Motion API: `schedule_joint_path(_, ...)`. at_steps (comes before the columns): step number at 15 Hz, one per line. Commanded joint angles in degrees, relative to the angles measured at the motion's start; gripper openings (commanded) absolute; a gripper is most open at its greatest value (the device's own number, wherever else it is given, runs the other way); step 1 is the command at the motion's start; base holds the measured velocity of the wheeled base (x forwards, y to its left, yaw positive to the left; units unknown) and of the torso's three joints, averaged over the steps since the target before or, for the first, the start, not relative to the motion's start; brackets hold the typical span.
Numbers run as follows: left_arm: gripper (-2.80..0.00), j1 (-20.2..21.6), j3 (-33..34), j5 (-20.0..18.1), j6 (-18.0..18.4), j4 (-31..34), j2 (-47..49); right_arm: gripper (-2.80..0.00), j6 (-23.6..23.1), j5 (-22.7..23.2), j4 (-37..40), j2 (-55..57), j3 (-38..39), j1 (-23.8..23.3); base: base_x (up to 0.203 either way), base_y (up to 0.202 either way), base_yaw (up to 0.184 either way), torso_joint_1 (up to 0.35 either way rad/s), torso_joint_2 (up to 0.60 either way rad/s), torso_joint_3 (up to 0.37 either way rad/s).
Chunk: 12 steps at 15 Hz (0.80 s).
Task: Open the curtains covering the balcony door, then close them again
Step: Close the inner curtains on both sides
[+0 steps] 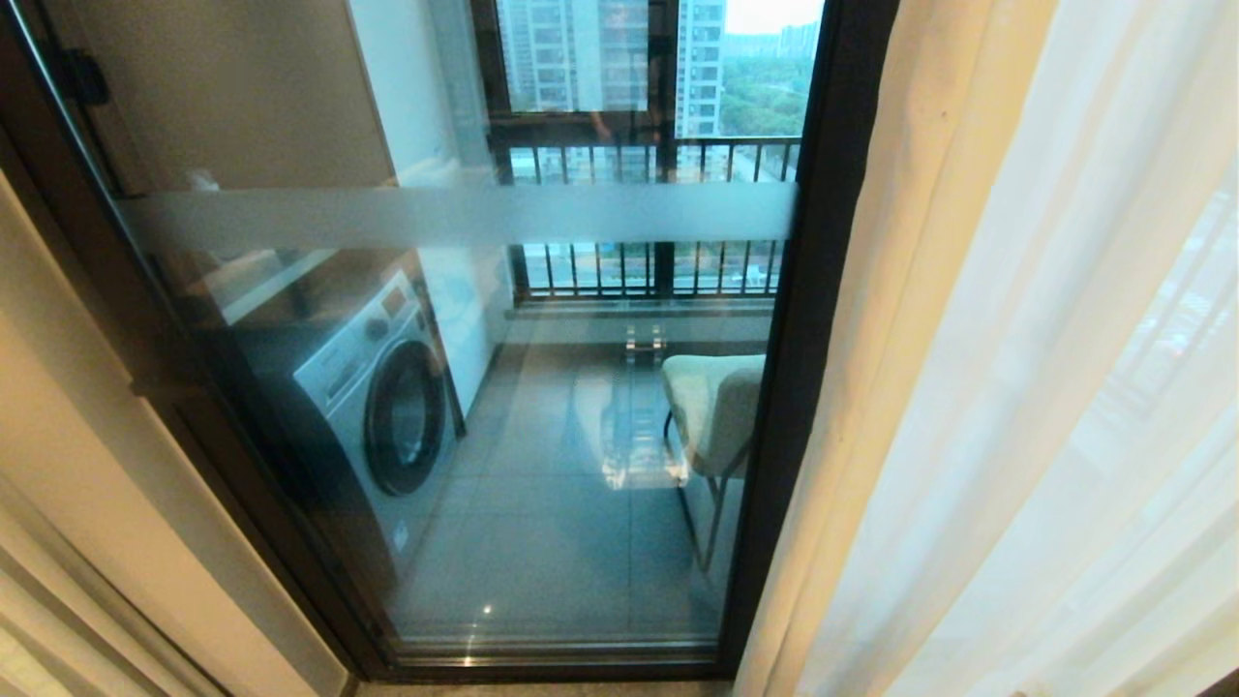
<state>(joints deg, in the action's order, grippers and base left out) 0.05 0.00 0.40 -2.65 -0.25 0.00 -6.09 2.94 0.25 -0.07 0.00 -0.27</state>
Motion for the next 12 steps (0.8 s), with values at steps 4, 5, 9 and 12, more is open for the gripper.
schedule_joint_path(4,-2.8,0.0,0.0,0.1,-0.2,-0.1,0.0,-2.8,-0.1,0.0,0.0,0.1,0.0,0.0,-0.002,0.019,0.001,0.001,0.0,0.002)
schedule_joint_path(5,-2.8,0.0,0.0,0.1,-0.2,-0.1,0.0,-2.8,-0.1,0.0,0.0,0.1,0.0,0.0,-0.003,0.118,-0.001,-0.001,0.0,0.002)
schedule_joint_path(9,-2.8,0.0,0.0,0.0,-0.3,-0.1,0.0,-2.8,-0.1,0.0,0.0,0.1,0.0,0.0,0.0,0.186,0.001,0.002,0.0,0.001)
schedule_joint_path(12,-2.8,0.0,0.0,0.0,-0.3,-0.1,0.0,-2.8,-0.1,0.0,0.0,0.1,0.0,0.2,0.0,0.191,0.001,0.003,0.01,0.005)
